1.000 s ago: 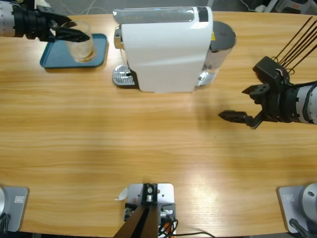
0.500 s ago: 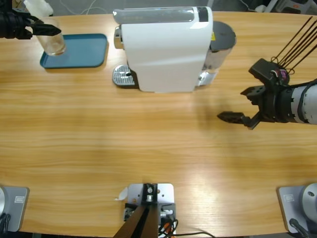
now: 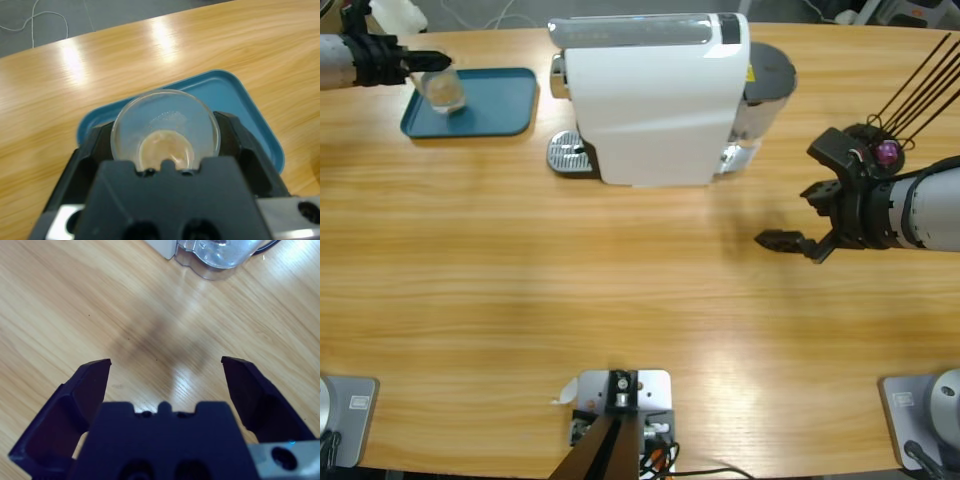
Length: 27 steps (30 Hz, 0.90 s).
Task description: Pour coffee
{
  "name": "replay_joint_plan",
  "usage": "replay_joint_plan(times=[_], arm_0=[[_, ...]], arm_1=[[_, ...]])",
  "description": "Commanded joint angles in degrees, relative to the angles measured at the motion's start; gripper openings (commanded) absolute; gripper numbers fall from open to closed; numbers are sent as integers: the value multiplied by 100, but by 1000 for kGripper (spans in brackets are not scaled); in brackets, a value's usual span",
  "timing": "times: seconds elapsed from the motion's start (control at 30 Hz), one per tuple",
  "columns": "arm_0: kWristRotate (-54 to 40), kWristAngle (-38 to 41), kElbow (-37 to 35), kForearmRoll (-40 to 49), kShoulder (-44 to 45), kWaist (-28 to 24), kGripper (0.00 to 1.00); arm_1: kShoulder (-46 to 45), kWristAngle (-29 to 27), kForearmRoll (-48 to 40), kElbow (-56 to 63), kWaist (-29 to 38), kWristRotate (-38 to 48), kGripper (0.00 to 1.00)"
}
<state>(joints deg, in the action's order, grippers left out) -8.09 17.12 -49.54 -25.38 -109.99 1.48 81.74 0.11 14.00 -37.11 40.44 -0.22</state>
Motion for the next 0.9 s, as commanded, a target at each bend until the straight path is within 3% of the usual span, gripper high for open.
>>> replay_joint_plan(times=[0.03,0.07,0.1,0.23,0.27,0.3,0.63,0.73,0.9], arm_0=[[276,-57,-246,-71,-564,151,0],[276,-44,-256,-35,-570,155,1],[282,-28,-276,10,-578,149,106],[324,3,-283,137,-606,95,742],[312,31,-241,139,-577,90,947],[308,72,-211,139,-557,86,989],[259,515,352,147,39,11,991],[245,564,462,415,698,-119,991],[141,736,589,1627,2282,-42,991]], arm_1=[[158,86,41,-95,16,22,1000],[162,86,41,-89,14,22,1000],[167,84,41,-95,7,22,1000],[151,86,41,-96,4,22,1000],[133,86,41,-95,-1,22,1000],[116,86,41,-96,-1,22,1000],[-121,53,53,-56,-10,31,1000],[-197,14,50,-28,-10,31,1000],[-278,-28,-98,60,-19,48,1000]])
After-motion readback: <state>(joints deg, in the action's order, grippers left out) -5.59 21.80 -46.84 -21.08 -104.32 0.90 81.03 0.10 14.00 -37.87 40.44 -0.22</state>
